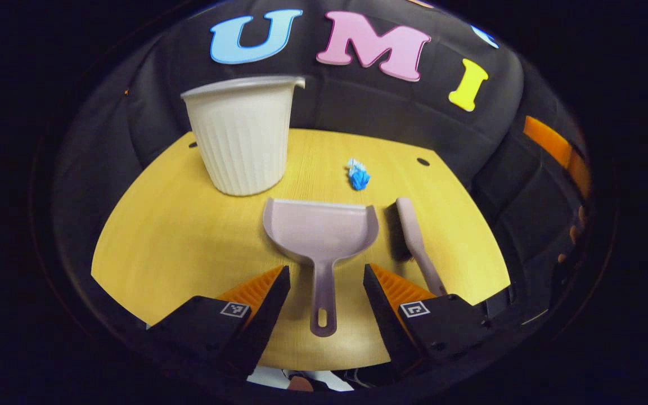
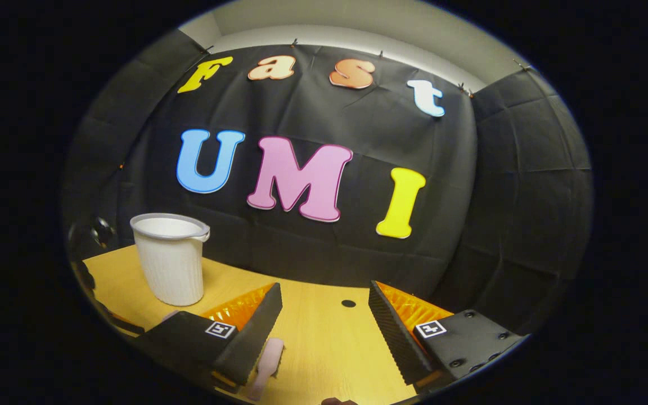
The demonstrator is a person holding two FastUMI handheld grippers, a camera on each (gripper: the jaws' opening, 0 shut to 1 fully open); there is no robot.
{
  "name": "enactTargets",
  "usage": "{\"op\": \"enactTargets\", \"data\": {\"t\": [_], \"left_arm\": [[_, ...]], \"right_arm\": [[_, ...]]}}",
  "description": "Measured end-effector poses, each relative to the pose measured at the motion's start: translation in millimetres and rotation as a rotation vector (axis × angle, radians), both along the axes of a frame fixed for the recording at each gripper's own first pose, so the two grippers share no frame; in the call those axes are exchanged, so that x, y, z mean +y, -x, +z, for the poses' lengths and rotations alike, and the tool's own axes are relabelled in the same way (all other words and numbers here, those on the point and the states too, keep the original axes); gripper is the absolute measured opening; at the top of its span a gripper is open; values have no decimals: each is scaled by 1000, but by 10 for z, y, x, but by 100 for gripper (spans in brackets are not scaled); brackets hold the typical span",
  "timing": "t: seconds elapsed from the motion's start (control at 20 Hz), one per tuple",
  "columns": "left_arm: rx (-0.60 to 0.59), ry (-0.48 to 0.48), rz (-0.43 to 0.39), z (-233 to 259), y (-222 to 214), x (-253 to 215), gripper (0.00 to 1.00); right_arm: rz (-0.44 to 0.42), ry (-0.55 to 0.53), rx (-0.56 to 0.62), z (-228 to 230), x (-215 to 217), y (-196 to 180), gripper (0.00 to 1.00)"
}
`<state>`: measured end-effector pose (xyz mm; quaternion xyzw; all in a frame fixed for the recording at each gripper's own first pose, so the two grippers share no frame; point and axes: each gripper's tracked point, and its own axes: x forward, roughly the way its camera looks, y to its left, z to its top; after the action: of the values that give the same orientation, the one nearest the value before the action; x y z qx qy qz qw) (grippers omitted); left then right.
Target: Pick up the small broom and dustpan from the desktop, sweep the trash into the dustpan with the broom, and then empty the trash into the garbage bin.
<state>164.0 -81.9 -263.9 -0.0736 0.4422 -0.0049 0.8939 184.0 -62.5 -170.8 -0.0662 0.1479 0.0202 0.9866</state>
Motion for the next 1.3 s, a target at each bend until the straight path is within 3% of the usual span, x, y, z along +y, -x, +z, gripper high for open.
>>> {"op": "enactTargets", "data": {"t": [0.35,0.5,0.75,0.85,0.9,0.95,1.0,1.05,1.3], "left_arm": [[306,11,77,-512,-225,-20,80],[425,4,95,-651,-327,-43,80],[509,-62,91,-729,-488,-20,80],[544,-71,84,-731,-507,-28,75],[556,-84,89,-717,-524,-15,72],[564,-102,83,-712,-547,16,62],[561,-106,69,-729,-555,21,43],[571,-111,59,-725,-548,32,38],[572,-63,-28,-715,-550,-5,31]], "right_arm": [[26,-197,237,-611,-39,-122,100],[39,-288,392,-917,-50,-24,100],[59,-288,436,-1020,-138,-21,98],[71,-296,451,-1052,-103,27,97],[77,-301,472,-1087,-65,66,88],[87,-304,499,-1134,-17,139,97],[104,-320,521,-1154,60,194,98],[120,-328,547,-1175,141,258,98],[151,-424,767,-1369,529,641,97]]}}
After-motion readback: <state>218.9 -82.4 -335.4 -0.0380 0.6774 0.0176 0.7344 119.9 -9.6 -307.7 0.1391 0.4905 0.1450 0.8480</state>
